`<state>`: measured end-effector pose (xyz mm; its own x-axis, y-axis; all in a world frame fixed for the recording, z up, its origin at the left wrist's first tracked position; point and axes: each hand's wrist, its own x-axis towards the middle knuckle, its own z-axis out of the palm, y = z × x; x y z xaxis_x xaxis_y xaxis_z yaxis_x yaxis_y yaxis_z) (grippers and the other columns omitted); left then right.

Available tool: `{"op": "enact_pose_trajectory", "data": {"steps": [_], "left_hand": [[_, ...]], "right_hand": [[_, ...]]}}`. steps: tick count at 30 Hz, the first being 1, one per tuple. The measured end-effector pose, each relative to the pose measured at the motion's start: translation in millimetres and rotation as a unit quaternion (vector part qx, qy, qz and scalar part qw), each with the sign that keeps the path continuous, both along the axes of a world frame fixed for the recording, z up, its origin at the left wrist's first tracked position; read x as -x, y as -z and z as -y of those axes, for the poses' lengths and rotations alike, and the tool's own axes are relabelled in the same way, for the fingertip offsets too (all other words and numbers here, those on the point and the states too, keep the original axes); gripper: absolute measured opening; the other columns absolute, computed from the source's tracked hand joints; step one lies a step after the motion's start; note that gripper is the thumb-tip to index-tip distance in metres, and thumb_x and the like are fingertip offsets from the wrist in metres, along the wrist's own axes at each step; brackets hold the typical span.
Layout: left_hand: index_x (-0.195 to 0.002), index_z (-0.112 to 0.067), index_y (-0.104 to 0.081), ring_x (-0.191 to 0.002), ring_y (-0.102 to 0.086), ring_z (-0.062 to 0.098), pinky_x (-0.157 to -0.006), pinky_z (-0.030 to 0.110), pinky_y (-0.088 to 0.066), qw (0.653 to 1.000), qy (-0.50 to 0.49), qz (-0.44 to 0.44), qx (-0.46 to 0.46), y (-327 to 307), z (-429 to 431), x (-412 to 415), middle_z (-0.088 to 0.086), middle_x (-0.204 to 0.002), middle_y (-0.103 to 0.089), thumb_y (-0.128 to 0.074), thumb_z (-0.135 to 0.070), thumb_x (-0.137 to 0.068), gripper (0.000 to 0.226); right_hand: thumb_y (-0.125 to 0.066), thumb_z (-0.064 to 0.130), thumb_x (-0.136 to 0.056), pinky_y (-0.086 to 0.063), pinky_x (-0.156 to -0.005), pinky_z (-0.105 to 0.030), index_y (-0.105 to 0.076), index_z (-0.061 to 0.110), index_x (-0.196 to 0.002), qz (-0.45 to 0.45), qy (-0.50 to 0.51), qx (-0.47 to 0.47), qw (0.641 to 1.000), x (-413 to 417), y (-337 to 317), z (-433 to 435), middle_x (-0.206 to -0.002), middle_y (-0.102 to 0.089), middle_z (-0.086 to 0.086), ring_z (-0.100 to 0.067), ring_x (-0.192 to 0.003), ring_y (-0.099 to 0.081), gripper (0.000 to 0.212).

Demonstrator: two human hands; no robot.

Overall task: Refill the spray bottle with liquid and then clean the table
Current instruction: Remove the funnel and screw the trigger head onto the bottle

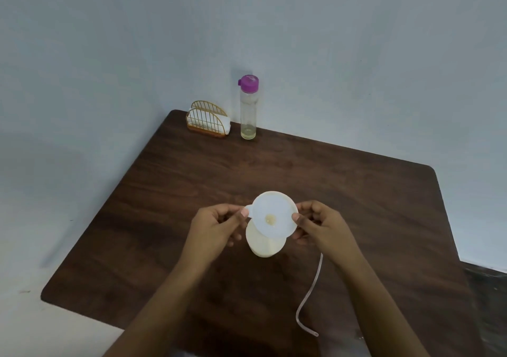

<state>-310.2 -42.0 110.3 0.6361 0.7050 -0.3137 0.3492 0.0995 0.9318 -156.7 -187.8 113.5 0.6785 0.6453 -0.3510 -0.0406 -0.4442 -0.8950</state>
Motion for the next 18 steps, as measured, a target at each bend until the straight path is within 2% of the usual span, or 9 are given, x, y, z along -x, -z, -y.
{"op": "enact_pose_trajectory", "data": {"steps": [5, 8, 13, 16, 18], "left_hand": [[-0.084, -0.015, -0.075, -0.052, -0.057, 0.013, -0.048, 0.025, -0.047, 1.000, -0.010, 0.004, 0.013, -7, -2, -5, 0.005, -0.066, -0.070, -0.065, -0.017, -0.089, 0.011], [-0.080, -0.011, -0.074, -0.050, -0.056, 0.013, -0.044, 0.023, -0.044, 0.999, -0.014, -0.004, 0.052, -13, -5, -6, 0.005, -0.066, -0.070, -0.067, -0.017, -0.088, 0.012], [-0.090, -0.015, -0.074, -0.053, -0.058, 0.010, -0.045, 0.023, -0.046, 0.998, 0.007, -0.022, 0.056, -19, -9, -8, 0.000, -0.071, -0.072, -0.069, -0.016, -0.086, 0.007], [-0.094, -0.014, -0.074, -0.048, -0.055, 0.006, -0.044, 0.022, -0.044, 0.999, 0.028, -0.025, 0.036, -26, -13, -13, 0.001, -0.066, -0.070, -0.070, -0.015, -0.085, 0.010], [-0.094, -0.014, -0.073, -0.048, -0.056, 0.006, -0.045, 0.022, -0.045, 0.999, 0.035, -0.030, 0.029, -30, -16, -15, 0.003, -0.067, -0.071, -0.071, -0.014, -0.083, 0.011]], "right_hand": [[-0.064, 0.013, -0.089, -0.053, -0.054, -0.021, -0.067, 0.009, -0.098, 0.017, 0.013, -0.019, 1.000, 0, -6, -4, -0.076, -0.071, -0.013, -0.014, -0.058, -0.067, 0.010], [-0.063, 0.012, -0.089, -0.047, -0.048, -0.014, -0.069, 0.011, -0.094, 0.049, 0.011, -0.013, 0.999, -3, -11, -6, -0.068, -0.069, -0.007, -0.009, -0.054, -0.065, 0.008], [-0.064, 0.012, -0.086, -0.049, -0.051, -0.013, -0.074, 0.016, -0.088, 0.174, -0.047, 0.034, 0.983, -8, -23, -13, -0.060, -0.068, 0.003, -0.003, -0.047, -0.062, 0.011], [-0.065, 0.016, -0.086, -0.051, -0.057, -0.015, -0.075, 0.020, -0.092, 0.252, -0.091, 0.057, 0.962, -13, -32, -21, -0.069, -0.070, 0.006, -0.005, -0.052, -0.063, 0.013], [-0.065, 0.018, -0.087, -0.053, -0.063, -0.019, -0.075, 0.019, -0.095, 0.263, -0.096, 0.052, 0.959, -17, -35, -24, -0.073, -0.070, 0.007, -0.009, -0.058, -0.065, 0.014]]}}
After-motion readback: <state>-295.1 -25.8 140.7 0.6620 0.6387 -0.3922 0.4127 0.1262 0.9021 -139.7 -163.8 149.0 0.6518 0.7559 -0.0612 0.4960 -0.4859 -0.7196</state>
